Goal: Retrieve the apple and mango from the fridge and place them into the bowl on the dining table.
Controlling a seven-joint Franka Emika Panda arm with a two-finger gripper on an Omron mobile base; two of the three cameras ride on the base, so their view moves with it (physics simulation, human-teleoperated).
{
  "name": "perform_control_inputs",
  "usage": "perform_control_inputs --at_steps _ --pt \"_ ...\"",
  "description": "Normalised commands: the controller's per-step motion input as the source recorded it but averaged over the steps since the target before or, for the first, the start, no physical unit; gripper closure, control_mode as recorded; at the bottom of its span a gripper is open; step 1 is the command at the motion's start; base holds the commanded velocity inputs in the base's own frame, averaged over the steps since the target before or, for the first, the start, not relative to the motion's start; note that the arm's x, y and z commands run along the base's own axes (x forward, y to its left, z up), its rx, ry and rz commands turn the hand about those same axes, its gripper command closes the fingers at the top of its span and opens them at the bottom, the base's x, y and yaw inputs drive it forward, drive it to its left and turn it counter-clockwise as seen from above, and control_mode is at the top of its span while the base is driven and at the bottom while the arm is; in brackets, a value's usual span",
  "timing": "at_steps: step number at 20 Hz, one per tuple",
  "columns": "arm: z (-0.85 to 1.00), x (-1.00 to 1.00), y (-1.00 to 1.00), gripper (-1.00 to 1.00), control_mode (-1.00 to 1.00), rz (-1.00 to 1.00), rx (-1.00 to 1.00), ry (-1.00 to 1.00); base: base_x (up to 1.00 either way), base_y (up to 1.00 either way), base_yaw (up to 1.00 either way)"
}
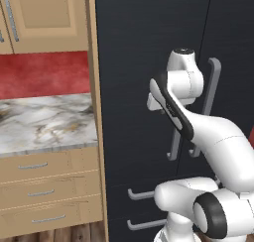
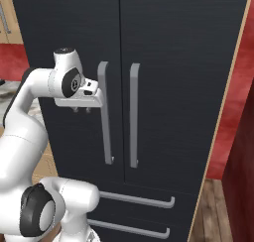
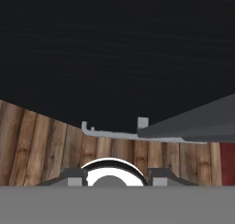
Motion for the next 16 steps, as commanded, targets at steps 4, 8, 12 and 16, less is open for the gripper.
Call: perform_control_inputs --at_steps 4,8,12,16 --pt "0.00 0.00 0.00 -1.00 -1.00 0.00 0.00 0.00 0.00 0.00 0.00" --pt "0.00 0.00 0.00 -1.00 -1.00 0.00 0.00 0.00 0.00 0.00 0.00" --pt "0.00 0.00 0.00 -1.00 -1.00 0.00 0.00 0.00 0.00 0.00 0.00" --pt "0.00 0.00 0.00 -1.00 -1.00 0.00 0.00 0.00 0.00 0.00 0.00"
